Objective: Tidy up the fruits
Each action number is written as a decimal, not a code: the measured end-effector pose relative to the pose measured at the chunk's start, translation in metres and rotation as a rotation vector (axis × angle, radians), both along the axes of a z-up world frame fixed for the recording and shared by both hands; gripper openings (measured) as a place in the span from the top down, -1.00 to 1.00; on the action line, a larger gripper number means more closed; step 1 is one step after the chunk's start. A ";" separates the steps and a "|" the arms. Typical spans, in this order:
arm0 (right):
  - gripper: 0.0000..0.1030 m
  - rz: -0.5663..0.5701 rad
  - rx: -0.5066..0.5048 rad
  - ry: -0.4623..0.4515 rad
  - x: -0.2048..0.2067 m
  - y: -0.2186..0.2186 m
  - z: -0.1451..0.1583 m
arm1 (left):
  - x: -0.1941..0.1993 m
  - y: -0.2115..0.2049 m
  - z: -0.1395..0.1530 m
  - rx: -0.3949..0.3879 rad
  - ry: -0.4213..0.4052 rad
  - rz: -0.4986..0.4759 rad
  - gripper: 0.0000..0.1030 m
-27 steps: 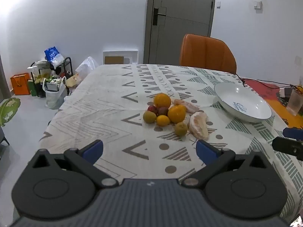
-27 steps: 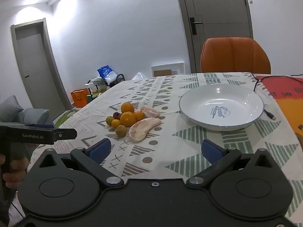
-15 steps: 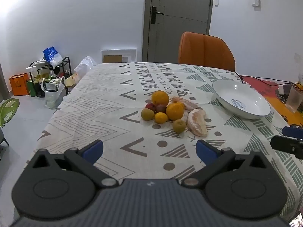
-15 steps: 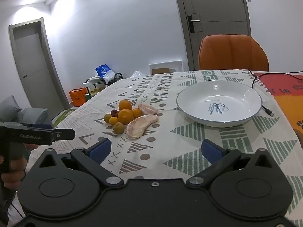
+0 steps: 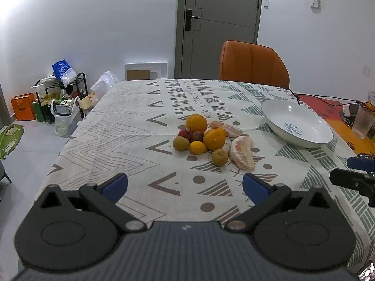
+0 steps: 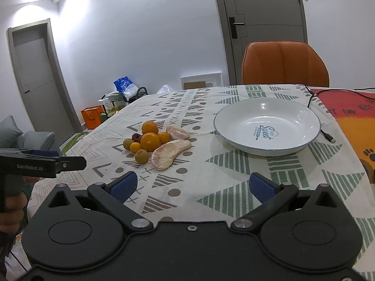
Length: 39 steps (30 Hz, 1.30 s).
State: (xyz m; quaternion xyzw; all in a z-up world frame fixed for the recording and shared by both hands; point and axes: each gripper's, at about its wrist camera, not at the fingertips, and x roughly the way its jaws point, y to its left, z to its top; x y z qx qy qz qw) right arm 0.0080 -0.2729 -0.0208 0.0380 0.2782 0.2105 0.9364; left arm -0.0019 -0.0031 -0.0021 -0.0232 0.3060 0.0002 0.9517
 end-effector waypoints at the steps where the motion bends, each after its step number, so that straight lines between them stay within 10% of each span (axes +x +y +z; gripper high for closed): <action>1: -1.00 0.000 0.001 0.000 0.000 0.000 0.000 | 0.000 0.000 0.000 0.000 -0.001 0.000 -1.00; 39: -1.00 0.013 0.001 -0.019 -0.003 0.005 0.007 | -0.004 0.002 0.009 0.001 -0.021 0.005 -1.00</action>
